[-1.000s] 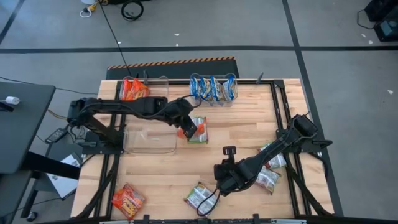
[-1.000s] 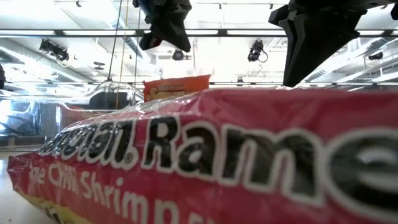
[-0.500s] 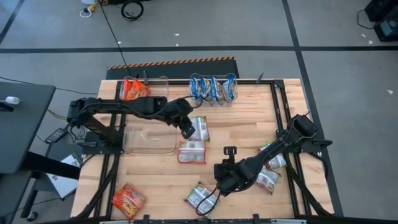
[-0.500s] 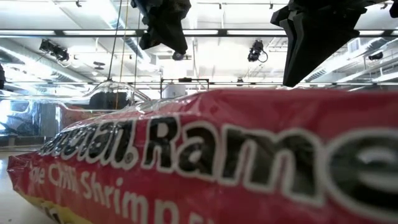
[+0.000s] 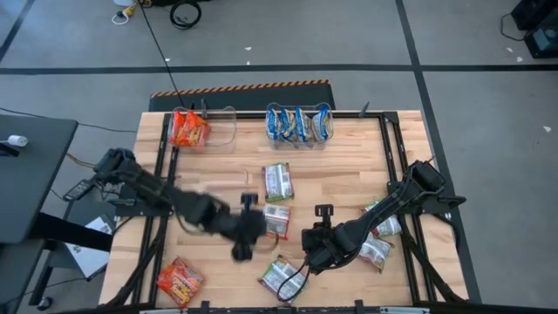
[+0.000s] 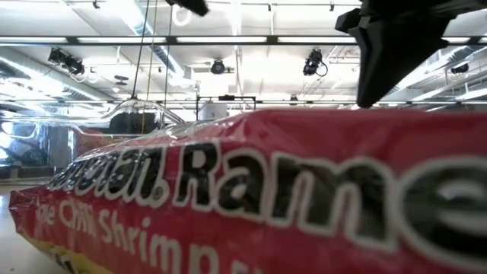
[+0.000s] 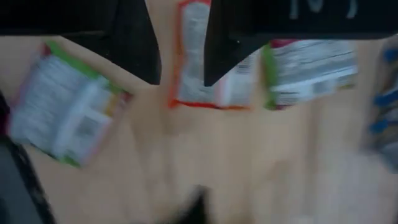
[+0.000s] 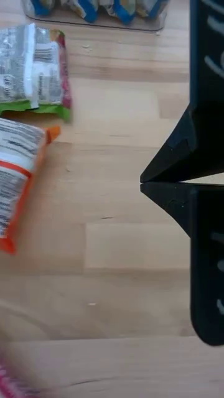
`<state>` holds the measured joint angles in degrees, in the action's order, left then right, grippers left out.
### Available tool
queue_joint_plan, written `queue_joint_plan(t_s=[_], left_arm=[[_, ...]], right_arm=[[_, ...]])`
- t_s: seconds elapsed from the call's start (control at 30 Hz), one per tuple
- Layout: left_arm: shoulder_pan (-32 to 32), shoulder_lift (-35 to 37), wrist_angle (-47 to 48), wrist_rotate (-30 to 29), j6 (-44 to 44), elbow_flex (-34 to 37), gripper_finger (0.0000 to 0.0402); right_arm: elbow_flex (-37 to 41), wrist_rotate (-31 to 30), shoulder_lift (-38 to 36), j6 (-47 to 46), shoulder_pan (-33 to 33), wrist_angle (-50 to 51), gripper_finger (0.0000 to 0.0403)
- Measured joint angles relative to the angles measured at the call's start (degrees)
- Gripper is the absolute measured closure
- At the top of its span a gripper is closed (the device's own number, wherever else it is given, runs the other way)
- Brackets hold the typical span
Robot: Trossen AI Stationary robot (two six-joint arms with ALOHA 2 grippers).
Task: Sort Maruchan noodles
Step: Put the orange noodle pack into the top left transparent bin
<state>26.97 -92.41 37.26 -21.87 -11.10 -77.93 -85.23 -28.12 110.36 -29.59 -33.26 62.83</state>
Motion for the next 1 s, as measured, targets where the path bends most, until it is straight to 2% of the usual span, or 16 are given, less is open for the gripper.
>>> queue_joint_plan(t_s=[0.17,0.33,0.6,1.0], left_arm=[[5.0,-6.8,-0.3,-1.6,3.6,0.0,0.0230],[6.5,-14.0,-4.1,-3.8,7.3,0.0,0.0201],[4.7,-19.1,3.1,-5.7,4.3,0.0,0.0198],[1.6,-25.9,3.4,-8.4,8.1,-0.1,0.0199]], right_arm=[[0.0,0.7,-0.8,-0.8,-1.0,3.1,0.0389],[0.0,0.8,-1.7,-3.2,-2.5,3.6,0.0389],[0.0,1.1,-2.2,-8.8,-5.3,4.9,0.0389],[0.0,-0.4,-2.2,-11.8,-6.8,5.7,0.0389]])
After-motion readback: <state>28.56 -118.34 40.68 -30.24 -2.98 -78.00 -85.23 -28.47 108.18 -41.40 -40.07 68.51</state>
